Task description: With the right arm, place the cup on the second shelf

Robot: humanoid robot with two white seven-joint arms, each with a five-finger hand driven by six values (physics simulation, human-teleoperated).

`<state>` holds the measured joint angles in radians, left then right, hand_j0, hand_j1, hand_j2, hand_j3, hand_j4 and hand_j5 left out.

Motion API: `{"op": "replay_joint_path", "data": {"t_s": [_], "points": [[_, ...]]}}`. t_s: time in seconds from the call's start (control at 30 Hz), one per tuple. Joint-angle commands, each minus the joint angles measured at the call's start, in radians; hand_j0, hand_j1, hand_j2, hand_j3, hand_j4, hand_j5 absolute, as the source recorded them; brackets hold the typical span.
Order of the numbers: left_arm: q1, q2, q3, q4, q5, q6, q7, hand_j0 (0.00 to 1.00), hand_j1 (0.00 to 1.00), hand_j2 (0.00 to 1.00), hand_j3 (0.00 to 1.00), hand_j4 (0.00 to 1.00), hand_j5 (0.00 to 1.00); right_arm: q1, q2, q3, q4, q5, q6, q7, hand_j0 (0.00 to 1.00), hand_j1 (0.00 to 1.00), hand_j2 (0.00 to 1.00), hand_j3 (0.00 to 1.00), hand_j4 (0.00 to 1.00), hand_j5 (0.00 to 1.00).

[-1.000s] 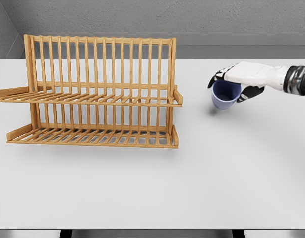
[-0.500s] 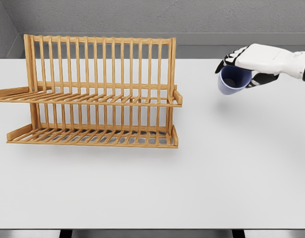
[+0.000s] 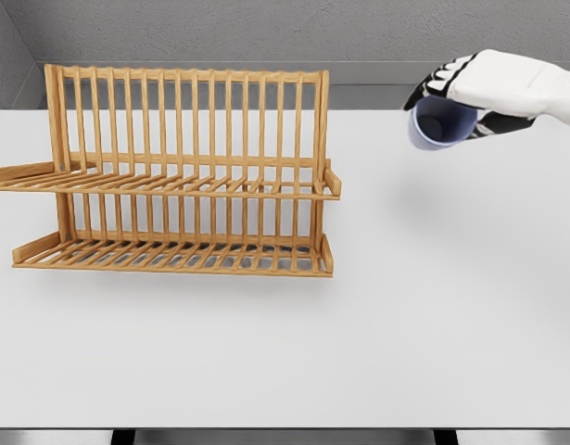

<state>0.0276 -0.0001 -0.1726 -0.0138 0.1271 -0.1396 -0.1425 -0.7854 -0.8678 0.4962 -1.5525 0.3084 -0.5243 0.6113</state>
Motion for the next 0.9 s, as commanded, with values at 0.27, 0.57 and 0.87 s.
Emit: {"op": "replay_joint_path", "data": {"t_s": [0.27,0.57,0.87], "points": [[0.002,0.0,-0.001,0.0,0.0,0.0,0.0,1.0,1.0,1.0,1.0,1.0,1.0,0.0,-0.019,-0.044,-0.118,-0.006,0.004,0.0,0.64,0.64,0.64,0.64,0.64,0.64],[0.0,0.0,-0.001,0.0,0.0,0.0,0.0,1.0,1.0,1.0,1.0,1.0,1.0,0.003,-0.043,-0.051,-0.201,-0.009,-0.011,0.0,0.65,0.65,0.65,0.65,0.65,0.65],[0.0,0.0,0.001,0.0,0.0,0.0,0.0,1.0,1.0,1.0,1.0,1.0,1.0,0.0,-0.002,-0.051,-0.201,-0.017,-0.066,0.0,0.65,0.65,0.65,0.65,0.65,0.65]]}}
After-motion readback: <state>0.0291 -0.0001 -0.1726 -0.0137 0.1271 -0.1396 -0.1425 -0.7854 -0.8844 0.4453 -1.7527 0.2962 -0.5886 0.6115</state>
